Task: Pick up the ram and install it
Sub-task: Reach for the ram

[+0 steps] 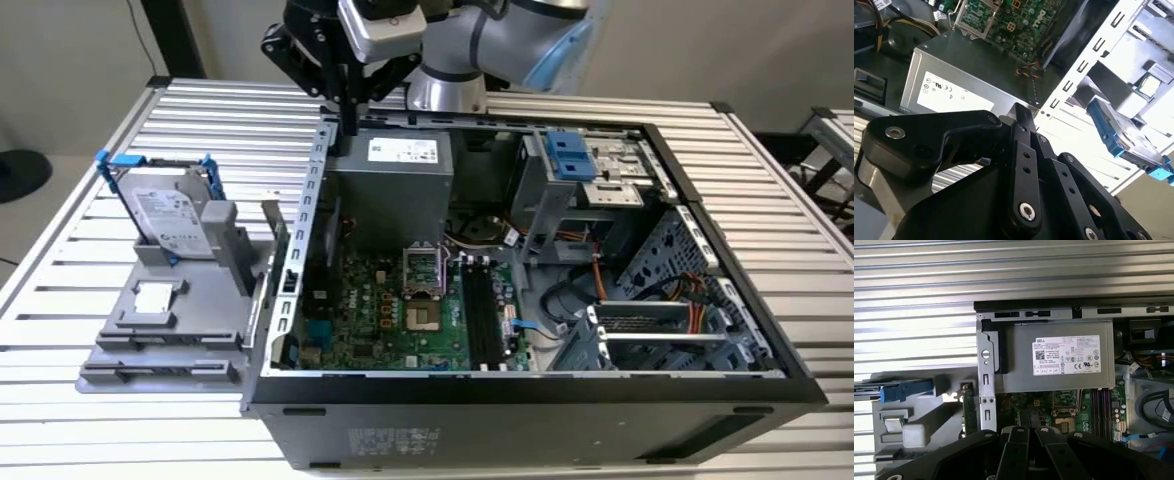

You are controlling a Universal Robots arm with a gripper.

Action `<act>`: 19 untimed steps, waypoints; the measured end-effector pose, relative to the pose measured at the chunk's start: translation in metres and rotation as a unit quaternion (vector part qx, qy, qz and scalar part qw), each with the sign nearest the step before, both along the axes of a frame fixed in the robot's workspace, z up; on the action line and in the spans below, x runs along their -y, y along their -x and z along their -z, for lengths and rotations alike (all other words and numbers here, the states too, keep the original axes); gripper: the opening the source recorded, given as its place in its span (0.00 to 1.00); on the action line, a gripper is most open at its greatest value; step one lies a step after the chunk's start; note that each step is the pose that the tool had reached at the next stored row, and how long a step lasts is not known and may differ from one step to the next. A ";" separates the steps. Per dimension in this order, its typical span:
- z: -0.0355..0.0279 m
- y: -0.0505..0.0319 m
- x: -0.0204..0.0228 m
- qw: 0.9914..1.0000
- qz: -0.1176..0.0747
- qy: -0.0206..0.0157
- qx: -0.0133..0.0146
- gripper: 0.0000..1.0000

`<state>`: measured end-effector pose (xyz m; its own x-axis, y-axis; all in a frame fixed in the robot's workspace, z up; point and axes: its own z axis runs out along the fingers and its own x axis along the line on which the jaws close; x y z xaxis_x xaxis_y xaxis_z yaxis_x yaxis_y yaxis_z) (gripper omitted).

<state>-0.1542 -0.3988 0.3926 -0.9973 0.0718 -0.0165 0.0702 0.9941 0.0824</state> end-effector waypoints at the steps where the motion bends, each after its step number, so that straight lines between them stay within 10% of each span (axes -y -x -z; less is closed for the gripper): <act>1: 0.0000 0.0017 0.0000 1.000 0.000 0.000 0.000 0.00; 19: 0.0000 0.0383 0.0000 1.000 0.000 0.000 0.000 0.00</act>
